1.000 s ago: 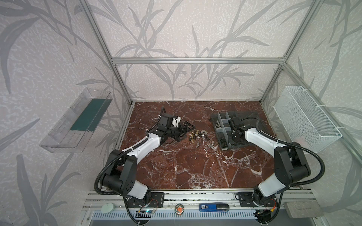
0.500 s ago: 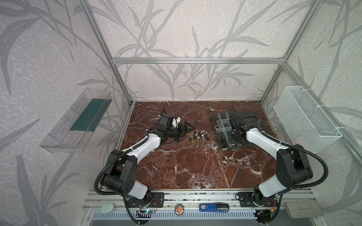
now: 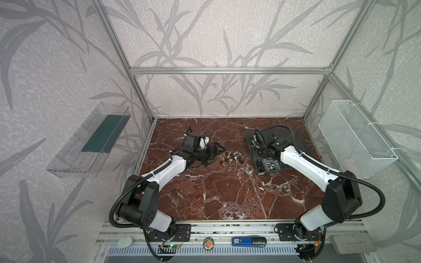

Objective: Sort the screws and nuts into containers
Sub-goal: Pick up the nut from the center of the table.

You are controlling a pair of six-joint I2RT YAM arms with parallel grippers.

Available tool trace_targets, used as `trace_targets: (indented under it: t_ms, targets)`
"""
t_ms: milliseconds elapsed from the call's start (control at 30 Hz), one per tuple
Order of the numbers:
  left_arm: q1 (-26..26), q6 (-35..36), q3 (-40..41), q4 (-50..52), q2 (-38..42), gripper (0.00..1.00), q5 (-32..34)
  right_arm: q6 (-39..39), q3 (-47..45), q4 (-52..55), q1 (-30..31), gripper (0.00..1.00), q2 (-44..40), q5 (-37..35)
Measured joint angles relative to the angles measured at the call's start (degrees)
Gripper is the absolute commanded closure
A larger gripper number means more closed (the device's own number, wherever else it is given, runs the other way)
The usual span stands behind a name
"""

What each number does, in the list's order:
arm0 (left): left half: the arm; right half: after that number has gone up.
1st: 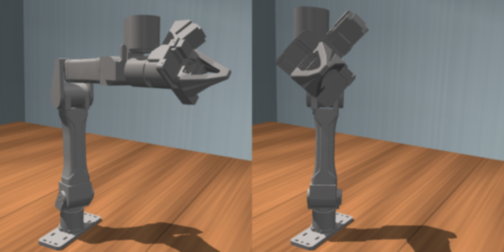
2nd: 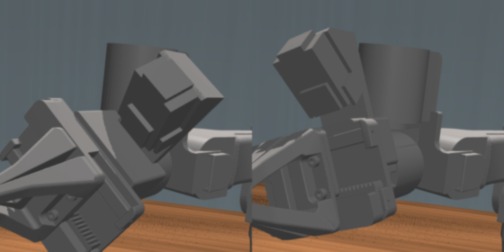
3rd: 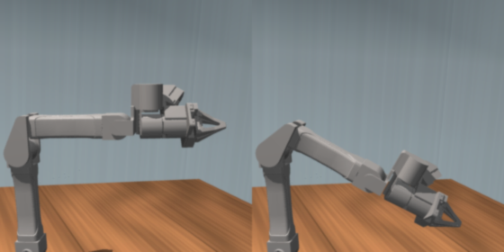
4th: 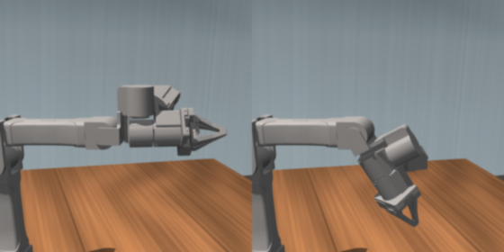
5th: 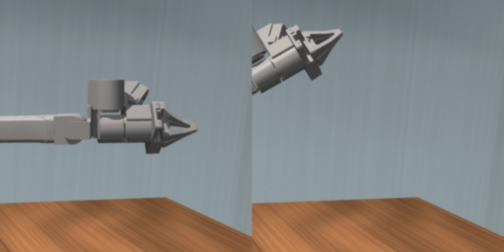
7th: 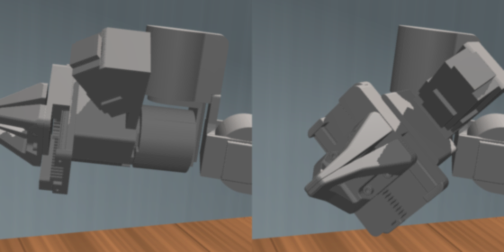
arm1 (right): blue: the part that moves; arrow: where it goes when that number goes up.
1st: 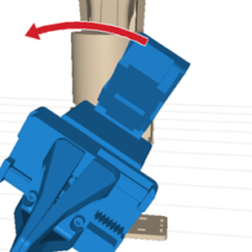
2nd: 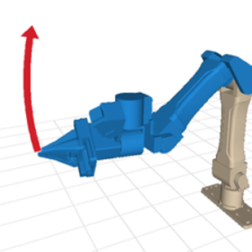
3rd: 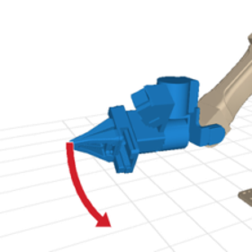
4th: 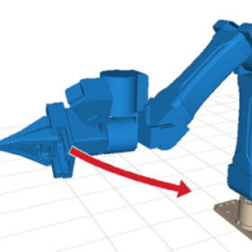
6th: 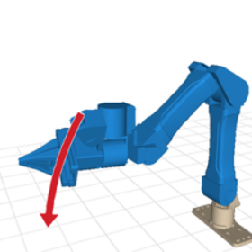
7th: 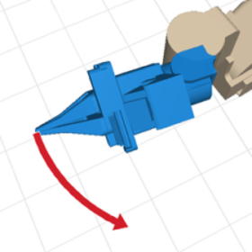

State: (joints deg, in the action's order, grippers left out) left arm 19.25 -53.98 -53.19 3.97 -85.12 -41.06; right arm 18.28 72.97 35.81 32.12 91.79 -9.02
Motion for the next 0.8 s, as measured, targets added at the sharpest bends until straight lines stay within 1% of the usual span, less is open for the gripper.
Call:
trace_targets:
  t_ms: [200,400,600,800]
  targets:
    - [-2.95,-0.94,3.41,-1.62,1.79,0.0,-1.14,0.35,7.65,-0.48,5.16,0.43,11.47,0.5]
    - [-4.96,-1.14,5.44,-1.92,2.84,0.0,-1.77,0.15,14.25,-0.46,5.95,0.46,21.53,0.5]
    - [-5.7,-1.09,5.84,-2.25,3.21,0.0,-2.36,-0.33,18.6,0.46,5.95,0.52,27.91,0.0]
    - [-5.86,-1.14,6.05,-2.62,3.21,0.01,-2.82,-1.2,21.11,1.36,5.95,0.59,31.67,-0.44]
